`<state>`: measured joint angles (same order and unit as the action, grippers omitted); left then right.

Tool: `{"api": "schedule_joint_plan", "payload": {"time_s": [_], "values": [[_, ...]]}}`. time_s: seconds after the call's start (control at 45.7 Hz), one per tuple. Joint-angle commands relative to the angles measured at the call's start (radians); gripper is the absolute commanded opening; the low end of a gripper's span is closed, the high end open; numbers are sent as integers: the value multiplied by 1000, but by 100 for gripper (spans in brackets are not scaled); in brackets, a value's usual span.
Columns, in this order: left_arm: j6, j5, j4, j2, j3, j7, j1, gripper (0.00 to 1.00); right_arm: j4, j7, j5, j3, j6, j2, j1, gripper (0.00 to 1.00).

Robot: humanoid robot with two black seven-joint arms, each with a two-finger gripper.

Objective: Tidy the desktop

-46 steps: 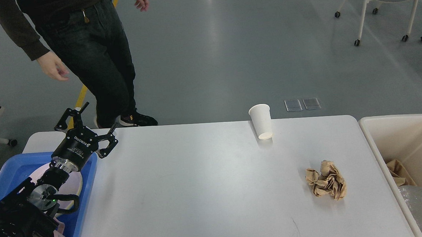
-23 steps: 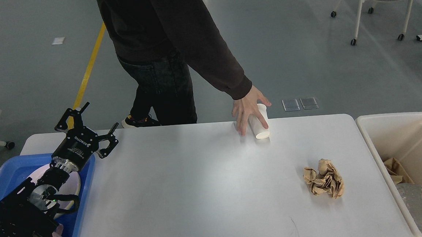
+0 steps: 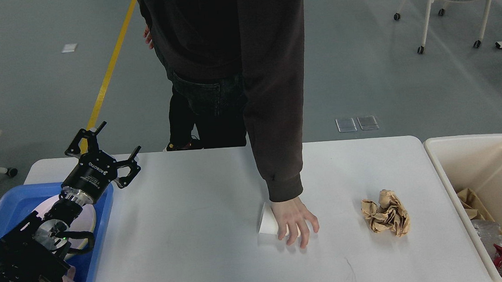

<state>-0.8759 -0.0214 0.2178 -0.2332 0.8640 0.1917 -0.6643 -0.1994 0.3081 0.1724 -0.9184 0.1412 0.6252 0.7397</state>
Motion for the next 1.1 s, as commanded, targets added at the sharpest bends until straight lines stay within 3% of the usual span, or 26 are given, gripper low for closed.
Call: {"api": "schedule_joint_plan", "payload": {"time_s": [0.0, 0.11, 0.241, 0.35, 0.504, 0.679, 0.81, 0.964, 1.073], "values": [[0, 0, 0, 0, 0, 0, 0, 100, -292, 3, 131, -86, 29, 148, 358, 100], [0, 0, 0, 0, 0, 0, 0, 100, -682, -3, 341, -220, 168, 290, 879, 100], [0, 0, 0, 0, 0, 0, 0, 100, -991, -4, 547, -368, 561, 300, 1524, 100], [0, 0, 0, 0, 1, 0, 0, 100, -1118, -1, 549, -363, 819, 245, 1822, 100], [0, 0, 0, 0, 1, 0, 0, 100, -1161, -3, 549, -343, 819, 186, 1880, 100], [0, 0, -2, 0, 0, 0, 0, 100, -1152, -12, 544, -341, 793, 189, 1764, 100], [-2, 0, 0, 0, 1, 0, 0, 100, -1124, -18, 544, -343, 605, 191, 1545, 100], [-2, 0, 0, 0, 0, 0, 0, 100, -1078, -40, 535, -330, 312, 169, 1200, 100], [0, 0, 0, 0, 1, 0, 0, 100, -1013, -61, 429, -277, 91, 85, 924, 100]]}}
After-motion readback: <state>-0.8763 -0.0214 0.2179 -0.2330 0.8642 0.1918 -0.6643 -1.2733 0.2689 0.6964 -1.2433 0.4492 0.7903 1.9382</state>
